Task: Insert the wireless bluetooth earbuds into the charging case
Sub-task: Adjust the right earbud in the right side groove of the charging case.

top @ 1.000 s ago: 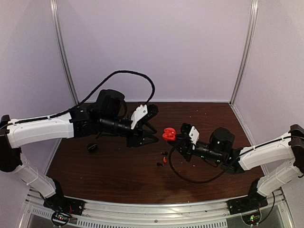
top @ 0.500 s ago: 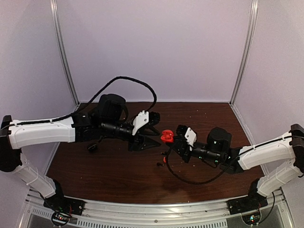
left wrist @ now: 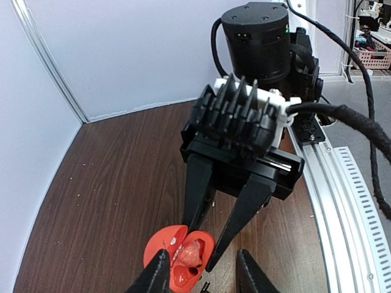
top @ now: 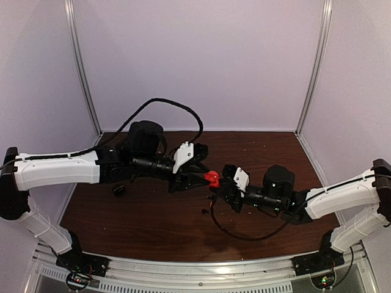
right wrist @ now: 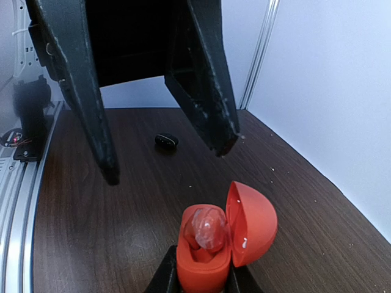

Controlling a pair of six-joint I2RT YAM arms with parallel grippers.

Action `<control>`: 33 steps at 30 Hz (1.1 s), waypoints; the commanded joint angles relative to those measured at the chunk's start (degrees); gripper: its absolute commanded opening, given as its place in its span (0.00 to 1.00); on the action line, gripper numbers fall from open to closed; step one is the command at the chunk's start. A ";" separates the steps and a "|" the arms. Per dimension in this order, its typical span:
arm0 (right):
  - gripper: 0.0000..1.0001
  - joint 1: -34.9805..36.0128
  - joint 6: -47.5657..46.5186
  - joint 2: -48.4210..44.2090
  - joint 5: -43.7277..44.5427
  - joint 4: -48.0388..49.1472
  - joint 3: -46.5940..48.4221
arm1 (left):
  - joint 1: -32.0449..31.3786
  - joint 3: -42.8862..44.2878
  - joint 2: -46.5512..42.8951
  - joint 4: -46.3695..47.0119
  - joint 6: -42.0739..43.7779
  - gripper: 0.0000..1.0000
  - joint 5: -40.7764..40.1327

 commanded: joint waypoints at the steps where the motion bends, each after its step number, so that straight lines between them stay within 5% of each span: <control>1: 0.07 0.96 -0.45 0.69 -0.38 -0.12 1.74 | -0.29 -0.98 0.89 2.78 0.98 0.36 0.63; 13: 0.07 1.71 -0.55 0.56 -0.45 -0.20 2.13 | -0.42 -0.50 2.73 1.07 1.21 0.30 -0.43; 24: 0.07 1.66 -1.12 -0.40 -1.14 -0.21 2.09 | -2.42 -0.28 4.97 -4.55 5.28 0.12 -0.62; 30: 0.07 1.72 -1.15 -1.33 -1.60 0.57 1.45 | -2.46 -0.02 5.16 -4.62 4.97 0.14 -2.77; 33: 0.07 1.72 -0.52 -1.59 -1.34 1.24 0.88 | -2.48 0.79 4.60 -3.91 3.68 0.23 -2.84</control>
